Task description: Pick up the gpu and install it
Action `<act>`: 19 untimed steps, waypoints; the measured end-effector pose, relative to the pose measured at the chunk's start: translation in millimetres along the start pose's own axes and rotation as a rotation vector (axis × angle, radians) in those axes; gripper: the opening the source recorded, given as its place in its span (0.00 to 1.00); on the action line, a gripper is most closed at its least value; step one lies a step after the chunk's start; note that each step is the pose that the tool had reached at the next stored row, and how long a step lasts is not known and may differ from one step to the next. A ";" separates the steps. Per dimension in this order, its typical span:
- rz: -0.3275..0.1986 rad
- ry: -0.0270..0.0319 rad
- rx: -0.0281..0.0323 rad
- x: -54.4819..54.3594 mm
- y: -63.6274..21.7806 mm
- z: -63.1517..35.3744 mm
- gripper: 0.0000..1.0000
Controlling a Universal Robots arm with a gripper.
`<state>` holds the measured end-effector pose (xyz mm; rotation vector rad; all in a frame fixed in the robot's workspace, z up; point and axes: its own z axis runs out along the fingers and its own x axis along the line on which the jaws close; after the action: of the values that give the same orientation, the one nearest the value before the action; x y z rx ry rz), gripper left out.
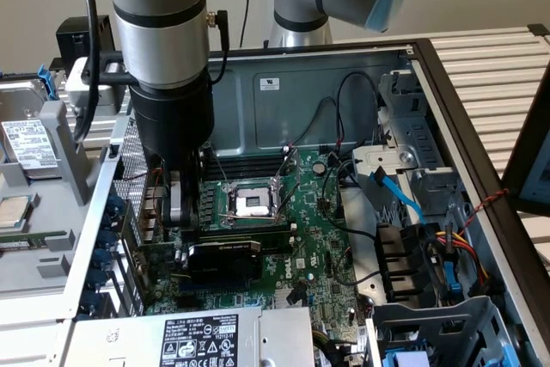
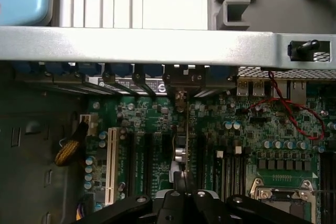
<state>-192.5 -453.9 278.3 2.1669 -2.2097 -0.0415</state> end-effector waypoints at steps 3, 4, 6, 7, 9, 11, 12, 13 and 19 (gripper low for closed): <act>0.000 0.0000 0.0033 -0.7 1.2 1.6 0.11; 0.000 0.0001 0.0033 -1.4 1.3 1.8 0.11; 0.000 -0.0001 0.0039 -2.7 1.3 2.0 0.11; 0.000 0.0000 0.0040 -3.1 1.3 1.9 0.11; 0.000 0.0001 0.0041 -3.1 1.3 1.9 0.11; 0.000 0.0000 0.0045 -3.2 1.3 1.9 0.11; 0.000 0.0000 0.0050 -3.3 1.2 1.9 0.11; 0.000 -0.0001 0.0058 -3.3 1.2 2.0 0.11; 0.000 -0.0002 0.0114 -3.4 1.9 2.5 0.11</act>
<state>-194.5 -450.5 275.9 2.1725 -2.2158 -0.0292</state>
